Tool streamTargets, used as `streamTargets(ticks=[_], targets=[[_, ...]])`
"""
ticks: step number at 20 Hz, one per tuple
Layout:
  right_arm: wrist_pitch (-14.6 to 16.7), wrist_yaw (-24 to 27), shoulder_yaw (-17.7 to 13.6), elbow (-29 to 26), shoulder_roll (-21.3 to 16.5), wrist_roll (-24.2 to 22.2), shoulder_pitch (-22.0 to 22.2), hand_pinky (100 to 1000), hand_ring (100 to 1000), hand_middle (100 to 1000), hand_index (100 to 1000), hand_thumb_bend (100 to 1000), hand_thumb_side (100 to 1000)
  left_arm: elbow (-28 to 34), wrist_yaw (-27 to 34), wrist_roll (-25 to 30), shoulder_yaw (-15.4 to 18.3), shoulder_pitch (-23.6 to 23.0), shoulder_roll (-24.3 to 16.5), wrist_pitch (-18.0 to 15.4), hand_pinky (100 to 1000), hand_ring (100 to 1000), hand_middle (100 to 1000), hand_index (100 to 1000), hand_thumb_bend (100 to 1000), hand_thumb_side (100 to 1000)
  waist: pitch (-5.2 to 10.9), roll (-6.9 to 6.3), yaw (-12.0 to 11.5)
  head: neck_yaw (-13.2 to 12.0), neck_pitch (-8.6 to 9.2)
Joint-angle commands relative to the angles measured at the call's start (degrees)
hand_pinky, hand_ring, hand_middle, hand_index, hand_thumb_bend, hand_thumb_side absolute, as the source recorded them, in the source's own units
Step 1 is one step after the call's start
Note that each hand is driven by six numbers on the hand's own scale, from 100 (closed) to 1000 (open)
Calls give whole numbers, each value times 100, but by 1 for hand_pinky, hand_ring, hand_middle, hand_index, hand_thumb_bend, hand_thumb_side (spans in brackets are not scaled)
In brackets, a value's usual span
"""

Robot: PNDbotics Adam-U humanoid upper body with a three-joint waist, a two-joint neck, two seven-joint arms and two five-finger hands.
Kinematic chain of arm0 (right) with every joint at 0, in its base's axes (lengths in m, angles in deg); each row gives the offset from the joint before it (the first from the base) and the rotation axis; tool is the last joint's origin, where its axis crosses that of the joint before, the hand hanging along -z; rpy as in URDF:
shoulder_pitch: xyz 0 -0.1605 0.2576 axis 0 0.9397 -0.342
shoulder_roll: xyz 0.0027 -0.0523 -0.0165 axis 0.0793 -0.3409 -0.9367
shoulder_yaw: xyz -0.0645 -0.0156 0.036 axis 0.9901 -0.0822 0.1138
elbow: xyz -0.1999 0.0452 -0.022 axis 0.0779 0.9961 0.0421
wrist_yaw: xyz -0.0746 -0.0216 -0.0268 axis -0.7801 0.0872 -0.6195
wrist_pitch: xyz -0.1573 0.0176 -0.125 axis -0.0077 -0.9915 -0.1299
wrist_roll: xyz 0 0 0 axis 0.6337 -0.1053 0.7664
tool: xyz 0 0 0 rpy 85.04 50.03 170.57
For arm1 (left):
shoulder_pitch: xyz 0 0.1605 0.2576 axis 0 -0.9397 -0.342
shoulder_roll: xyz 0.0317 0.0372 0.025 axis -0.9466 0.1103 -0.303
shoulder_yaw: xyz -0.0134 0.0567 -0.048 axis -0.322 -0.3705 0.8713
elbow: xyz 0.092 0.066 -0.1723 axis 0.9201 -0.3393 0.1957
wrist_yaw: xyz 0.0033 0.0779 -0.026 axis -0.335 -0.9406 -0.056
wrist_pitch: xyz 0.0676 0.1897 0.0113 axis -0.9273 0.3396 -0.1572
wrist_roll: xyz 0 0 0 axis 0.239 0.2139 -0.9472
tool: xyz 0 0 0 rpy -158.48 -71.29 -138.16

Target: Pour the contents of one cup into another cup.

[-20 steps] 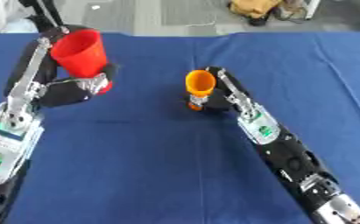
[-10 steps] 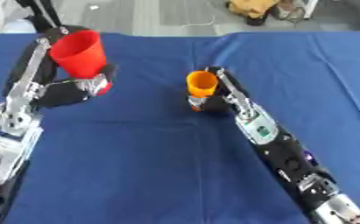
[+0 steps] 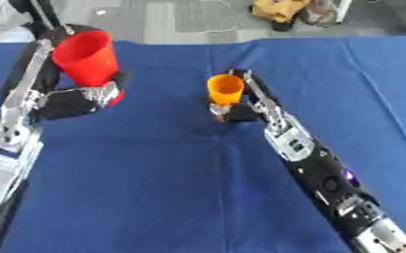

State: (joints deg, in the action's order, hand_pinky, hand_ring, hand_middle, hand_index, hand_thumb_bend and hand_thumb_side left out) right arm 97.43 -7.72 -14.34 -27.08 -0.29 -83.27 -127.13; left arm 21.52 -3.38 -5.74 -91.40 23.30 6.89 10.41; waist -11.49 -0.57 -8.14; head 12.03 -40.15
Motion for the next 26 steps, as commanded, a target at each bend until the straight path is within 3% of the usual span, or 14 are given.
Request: streamTargets(ticks=[1, 4, 5, 6, 13, 14, 15, 26], targets=[[-13, -26, 89, -395, -232, -126, -42, 296, 397, 436, 595, 138, 100, 171, 28, 23, 22, 161, -248, 66, 152, 305, 431, 720, 344, 133, 135, -6, 12, 16, 40], [-62, -59, 206, -641, -314, -240, 6, 296, 398, 436, 595, 120, 100, 234, 29, 67, 20, 224, -380, 121, 149, 304, 431, 720, 350, 132, 164, -3, 34, 1, 29], [-75, -70, 261, -706, -335, -300, 20, 298, 400, 433, 596, 294, 100, 248, 19, 91, 10, 247, -420, 135, 148, 303, 429, 721, 350, 132, 171, -2, 44, -4, 25], [-78, -91, 340, -765, -352, -377, 41, 301, 404, 439, 597, 156, 100, 257, 3, 125, -11, 273, -462, 149, 147, 303, 431, 721, 352, 132, 179, 1, 55, -8, 21], [-80, -277, 900, -1132, -242, -1111, 170, 293, 400, 432, 592, 165, 100, 128, -320, 385, -175, 479, -636, 251, 135, 296, 429, 722, 360, 125, 199, 21, 140, -58, -3], [-69, -264, 967, -1174, -207, -1202, 174, 293, 399, 431, 591, 208, 104, 96, -408, 407, -195, 513, -642, 250, 133, 295, 427, 722, 368, 116, 201, 25, 148, -63, -5], [-61, -241, 1019, -1210, -173, -1275, 174, 292, 399, 431, 591, 163, 100, 66, -503, 423, -214, 546, -645, 244, 133, 295, 427, 723, 362, 123, 204, 29, 155, -66, -6], [-29, 71, 1425, -1626, 38, -1839, 66, 294, 401, 430, 590, 180, 115, -436, -1691, 587, -417, 939, -557, -43, 125, 290, 428, 732, 382, 103, 236, 69, 221, -82, -17]])
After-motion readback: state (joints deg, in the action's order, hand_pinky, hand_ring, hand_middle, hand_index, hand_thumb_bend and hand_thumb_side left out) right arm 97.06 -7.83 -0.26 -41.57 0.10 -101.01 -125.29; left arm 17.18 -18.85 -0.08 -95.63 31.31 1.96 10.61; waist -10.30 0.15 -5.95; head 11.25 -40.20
